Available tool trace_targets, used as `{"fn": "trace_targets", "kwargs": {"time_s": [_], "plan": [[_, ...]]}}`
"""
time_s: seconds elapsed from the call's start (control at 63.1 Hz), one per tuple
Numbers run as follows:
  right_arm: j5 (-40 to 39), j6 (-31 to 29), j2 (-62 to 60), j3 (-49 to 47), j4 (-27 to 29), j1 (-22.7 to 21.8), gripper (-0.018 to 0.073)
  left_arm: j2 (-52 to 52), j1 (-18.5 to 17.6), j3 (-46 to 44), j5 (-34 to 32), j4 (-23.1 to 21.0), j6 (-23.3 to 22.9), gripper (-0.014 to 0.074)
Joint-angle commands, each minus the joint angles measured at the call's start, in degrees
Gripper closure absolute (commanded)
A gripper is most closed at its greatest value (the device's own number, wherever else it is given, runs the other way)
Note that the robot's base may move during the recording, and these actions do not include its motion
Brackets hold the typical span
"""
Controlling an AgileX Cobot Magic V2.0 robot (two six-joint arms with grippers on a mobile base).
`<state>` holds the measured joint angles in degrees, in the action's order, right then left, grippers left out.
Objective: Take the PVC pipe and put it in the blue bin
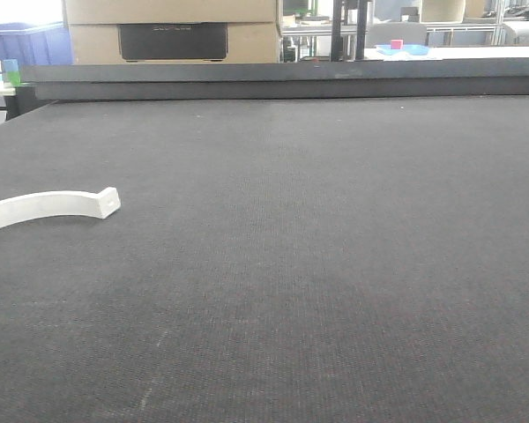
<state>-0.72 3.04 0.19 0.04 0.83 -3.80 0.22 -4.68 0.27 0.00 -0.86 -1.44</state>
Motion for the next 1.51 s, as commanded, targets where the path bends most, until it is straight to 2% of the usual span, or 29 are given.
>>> {"fn": "trace_targets", "kwargs": {"time_s": [0.0, 1.015, 1.142, 1.348, 1.491], "plan": [[-1.03, -0.13, -0.19, -0.04, -0.5, -0.02, 0.0727, -0.22, -0.24, -0.27, -1.1, 0.16, -0.2, 0.0707], [-1.03, -0.13, -0.19, -0.04, -0.5, -0.02, 0.0727, -0.22, -0.24, -0.27, -2.45, 0.16, -0.2, 0.0707], [-2.16, -0.13, -0.19, -0.04, -4.59, -0.02, 0.0727, -0.22, -0.24, -0.27, -3.65, 0.16, -0.2, 0.0707], [-6.57, -0.13, -0.19, -0.04, -5.0, -0.02, 0.0727, -0.22, -0.24, -0.27, -8.51, 0.05, -0.2, 0.0707], [-19.02, 0.42, -0.19, -0.04, -3.34, -0.02, 0.0727, -0.22, -0.24, -1.06, -8.33, 0.05, -0.2, 0.0707]]}}
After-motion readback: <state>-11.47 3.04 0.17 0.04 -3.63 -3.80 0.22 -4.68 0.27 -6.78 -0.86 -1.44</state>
